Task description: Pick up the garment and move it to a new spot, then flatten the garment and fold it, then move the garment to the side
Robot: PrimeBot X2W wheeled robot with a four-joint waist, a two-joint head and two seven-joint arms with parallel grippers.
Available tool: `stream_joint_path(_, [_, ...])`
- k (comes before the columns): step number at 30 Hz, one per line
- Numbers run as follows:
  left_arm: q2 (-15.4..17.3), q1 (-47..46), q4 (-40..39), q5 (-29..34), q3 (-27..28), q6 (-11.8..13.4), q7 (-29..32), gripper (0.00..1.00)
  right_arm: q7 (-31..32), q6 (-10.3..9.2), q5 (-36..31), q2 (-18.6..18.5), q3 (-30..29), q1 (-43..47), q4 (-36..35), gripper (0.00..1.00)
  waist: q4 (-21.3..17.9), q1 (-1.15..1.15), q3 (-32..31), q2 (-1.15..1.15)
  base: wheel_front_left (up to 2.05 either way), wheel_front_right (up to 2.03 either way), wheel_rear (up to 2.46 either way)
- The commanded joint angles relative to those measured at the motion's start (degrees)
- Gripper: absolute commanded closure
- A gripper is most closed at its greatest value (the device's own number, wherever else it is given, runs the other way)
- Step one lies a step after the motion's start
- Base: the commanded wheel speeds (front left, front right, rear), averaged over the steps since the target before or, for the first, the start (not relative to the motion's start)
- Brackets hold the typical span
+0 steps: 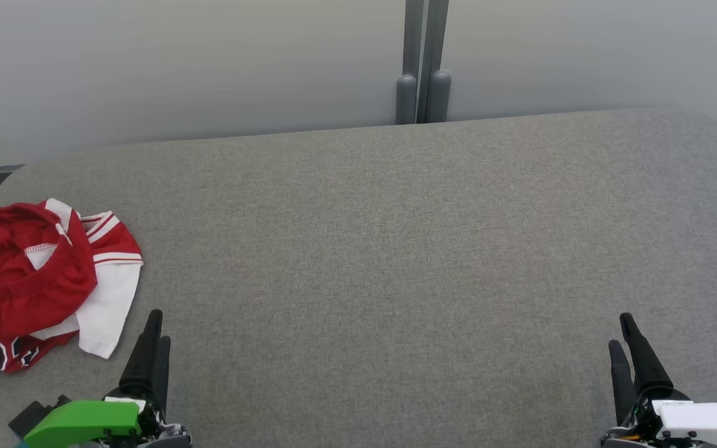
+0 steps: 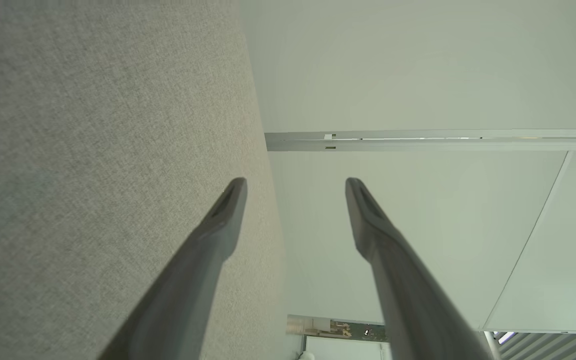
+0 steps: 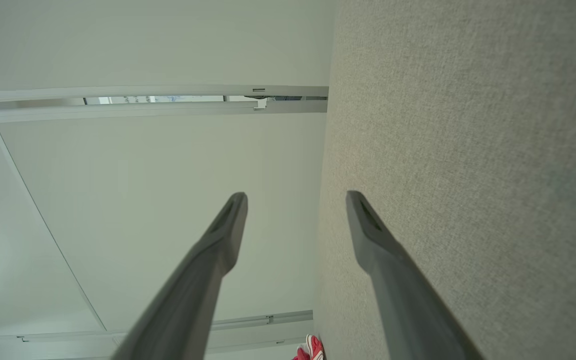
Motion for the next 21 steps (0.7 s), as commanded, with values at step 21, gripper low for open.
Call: stream_joint_path(21, [0.4,-2.1,-0.5,23.7,-0.6,1.2,-6.8,0.0,-4.0,0.01,-21.6,-1.3,4.7,-8.1,6.5,0.0,0.1,0.0,0.1,0.0,0.0,0.0,0.0])
